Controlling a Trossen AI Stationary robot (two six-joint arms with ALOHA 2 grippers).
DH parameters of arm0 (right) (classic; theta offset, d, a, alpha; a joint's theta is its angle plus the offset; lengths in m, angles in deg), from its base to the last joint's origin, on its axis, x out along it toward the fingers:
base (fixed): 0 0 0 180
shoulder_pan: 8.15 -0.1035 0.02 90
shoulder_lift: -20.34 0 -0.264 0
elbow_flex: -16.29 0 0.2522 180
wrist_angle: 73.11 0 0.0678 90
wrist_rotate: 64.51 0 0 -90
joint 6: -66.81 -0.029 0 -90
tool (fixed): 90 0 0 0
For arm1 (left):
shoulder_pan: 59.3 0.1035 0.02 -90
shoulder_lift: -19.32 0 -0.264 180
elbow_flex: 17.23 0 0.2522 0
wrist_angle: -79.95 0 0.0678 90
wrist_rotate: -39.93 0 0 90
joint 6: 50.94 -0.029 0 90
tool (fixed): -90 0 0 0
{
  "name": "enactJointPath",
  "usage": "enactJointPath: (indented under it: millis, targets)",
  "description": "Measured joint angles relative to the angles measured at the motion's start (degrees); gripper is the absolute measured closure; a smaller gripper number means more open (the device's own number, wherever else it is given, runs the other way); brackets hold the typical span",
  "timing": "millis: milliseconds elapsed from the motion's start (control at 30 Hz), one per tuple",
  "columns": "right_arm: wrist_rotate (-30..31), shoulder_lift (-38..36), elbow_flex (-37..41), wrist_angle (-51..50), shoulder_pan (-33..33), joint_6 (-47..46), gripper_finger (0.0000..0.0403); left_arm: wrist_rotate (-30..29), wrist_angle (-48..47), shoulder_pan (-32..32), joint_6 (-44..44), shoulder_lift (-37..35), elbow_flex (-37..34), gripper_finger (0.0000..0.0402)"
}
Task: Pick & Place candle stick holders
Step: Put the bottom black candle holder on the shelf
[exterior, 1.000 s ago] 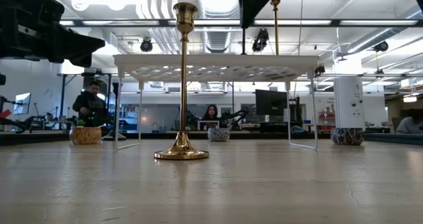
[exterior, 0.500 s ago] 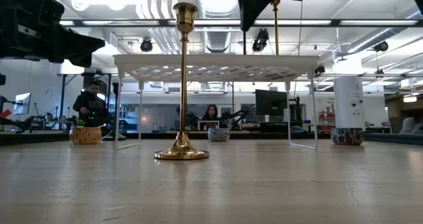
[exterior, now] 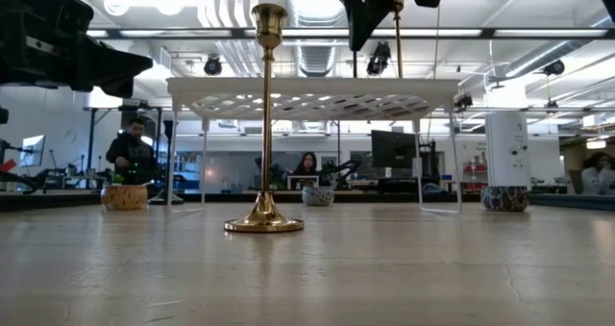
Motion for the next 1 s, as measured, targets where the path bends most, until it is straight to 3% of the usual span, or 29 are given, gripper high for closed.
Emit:
enactJointPath:
  millis: [1000]
  targets:
    - [-1.3,0.0,-1.1,1.3,-1.0,1.5,0.0394,0.0,0.0,0.0,0.0,0.0,0.0,0.0388]
